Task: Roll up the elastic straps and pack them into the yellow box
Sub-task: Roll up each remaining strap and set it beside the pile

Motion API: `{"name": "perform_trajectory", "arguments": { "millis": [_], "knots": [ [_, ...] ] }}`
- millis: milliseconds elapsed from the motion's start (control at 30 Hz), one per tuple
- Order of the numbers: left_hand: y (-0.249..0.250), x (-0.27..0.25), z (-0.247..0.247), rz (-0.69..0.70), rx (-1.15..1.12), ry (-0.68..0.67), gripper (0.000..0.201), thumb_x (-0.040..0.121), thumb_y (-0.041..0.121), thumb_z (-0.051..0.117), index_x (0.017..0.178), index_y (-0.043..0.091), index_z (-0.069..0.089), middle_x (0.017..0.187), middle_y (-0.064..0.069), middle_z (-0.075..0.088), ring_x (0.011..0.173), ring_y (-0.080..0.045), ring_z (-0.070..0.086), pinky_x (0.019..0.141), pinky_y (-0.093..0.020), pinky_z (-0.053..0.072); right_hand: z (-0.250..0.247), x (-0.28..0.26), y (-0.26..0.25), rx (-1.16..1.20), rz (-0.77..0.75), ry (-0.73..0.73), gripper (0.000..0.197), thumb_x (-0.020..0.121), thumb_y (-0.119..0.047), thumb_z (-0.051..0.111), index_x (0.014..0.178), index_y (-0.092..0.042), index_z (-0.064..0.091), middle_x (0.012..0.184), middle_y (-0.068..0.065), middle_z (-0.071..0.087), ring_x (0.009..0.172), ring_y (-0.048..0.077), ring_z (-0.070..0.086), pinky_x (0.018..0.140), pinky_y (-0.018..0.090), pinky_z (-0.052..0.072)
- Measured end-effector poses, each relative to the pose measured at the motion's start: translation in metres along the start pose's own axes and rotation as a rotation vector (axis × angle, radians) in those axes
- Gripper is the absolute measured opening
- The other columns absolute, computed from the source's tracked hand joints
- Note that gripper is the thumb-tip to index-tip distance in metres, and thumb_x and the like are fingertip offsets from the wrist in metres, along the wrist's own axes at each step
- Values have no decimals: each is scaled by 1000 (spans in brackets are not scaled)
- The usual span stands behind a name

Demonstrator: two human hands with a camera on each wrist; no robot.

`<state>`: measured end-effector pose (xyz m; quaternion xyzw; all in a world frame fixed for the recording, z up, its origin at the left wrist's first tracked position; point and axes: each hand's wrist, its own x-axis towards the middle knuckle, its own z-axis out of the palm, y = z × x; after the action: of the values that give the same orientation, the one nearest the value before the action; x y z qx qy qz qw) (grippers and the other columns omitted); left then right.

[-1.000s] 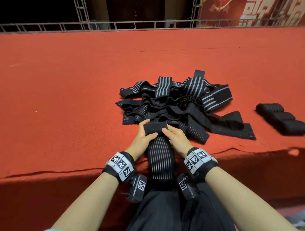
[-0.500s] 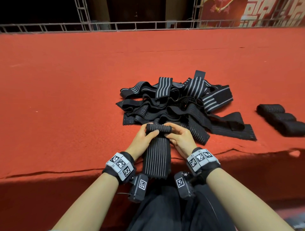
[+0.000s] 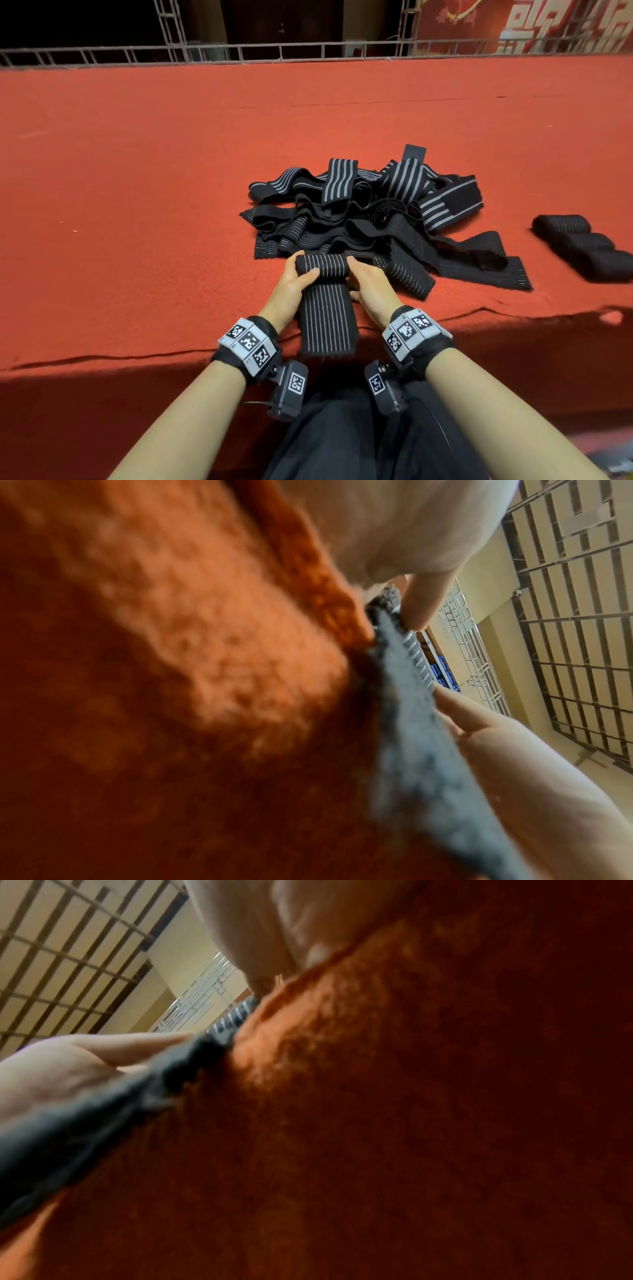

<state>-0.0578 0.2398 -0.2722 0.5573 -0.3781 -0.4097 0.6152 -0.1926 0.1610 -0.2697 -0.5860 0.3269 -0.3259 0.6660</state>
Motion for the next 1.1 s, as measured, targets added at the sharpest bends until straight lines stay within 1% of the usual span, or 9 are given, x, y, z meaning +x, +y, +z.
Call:
{"name": "perform_trajectory", "arguments": {
  "millis": [100,233,333,533,633,733,867,967,1100],
  "knots": [
    [-1,0,-3,7,-4,-43,56,94,13,55,144,13,31,124,-1,57,114,-15,56,97,-27,46,-1,-1,3,-75,-19,9,33,104,-32,35,111,-25,67,111,-2,70,103,14,66,80,31,53],
    [1,1,-2,-20,80,-78,70,94,23,58,150,33,16,135,7,53,123,-11,53,110,-37,37,-1,-1,3,-43,-20,-21,38,104,-30,36,141,-26,46,127,-6,62,105,3,63,79,29,55],
    [-1,4,-3,-17,126,-80,72,97,26,55,151,39,9,140,8,50,127,-10,49,114,-39,33,-2,0,4,-67,-40,-33,40,104,-27,36,144,-26,41,136,-5,56,105,-2,61,74,25,53],
    [-4,4,-8,5,27,-56,79,95,7,54,153,31,7,142,0,50,126,-15,52,109,-38,39,-1,-4,5,-33,-56,-44,41,99,-19,51,140,-22,46,115,-2,67,87,1,65,62,19,51],
    [-7,5,-10,-12,60,-39,77,90,13,62,152,24,18,137,-5,54,123,-21,55,106,-43,42,-4,-3,7,39,-66,-50,53,94,-4,57,140,-25,40,111,4,69,86,5,68,61,17,51],
    [-11,8,-10,10,128,26,48,90,12,64,135,11,45,123,-7,63,115,-24,61,103,-44,45,-8,-1,8,67,-78,-39,47,90,4,59,129,-20,50,110,9,67,91,17,66,68,24,56],
    [-11,7,-7,65,196,19,30,90,11,65,119,13,57,111,-7,69,103,-20,66,95,-40,51,-11,-1,10,89,-117,-30,42,86,14,55,117,-13,59,104,5,67,95,14,65,83,29,55],
    [-9,5,-5,54,166,-9,31,90,10,64,120,13,56,111,-6,69,102,-17,66,92,-33,52,-11,-2,7,48,-159,-4,43,82,21,50,116,-5,58,98,6,64,69,-2,62,63,11,48],
    [-4,3,-2,54,129,4,25,95,31,57,115,17,61,109,-3,68,102,-15,64,89,-31,51,-10,-4,5,67,-163,1,45,77,28,43,109,2,61,92,9,64,57,-4,58,55,8,43]
  ]
}}
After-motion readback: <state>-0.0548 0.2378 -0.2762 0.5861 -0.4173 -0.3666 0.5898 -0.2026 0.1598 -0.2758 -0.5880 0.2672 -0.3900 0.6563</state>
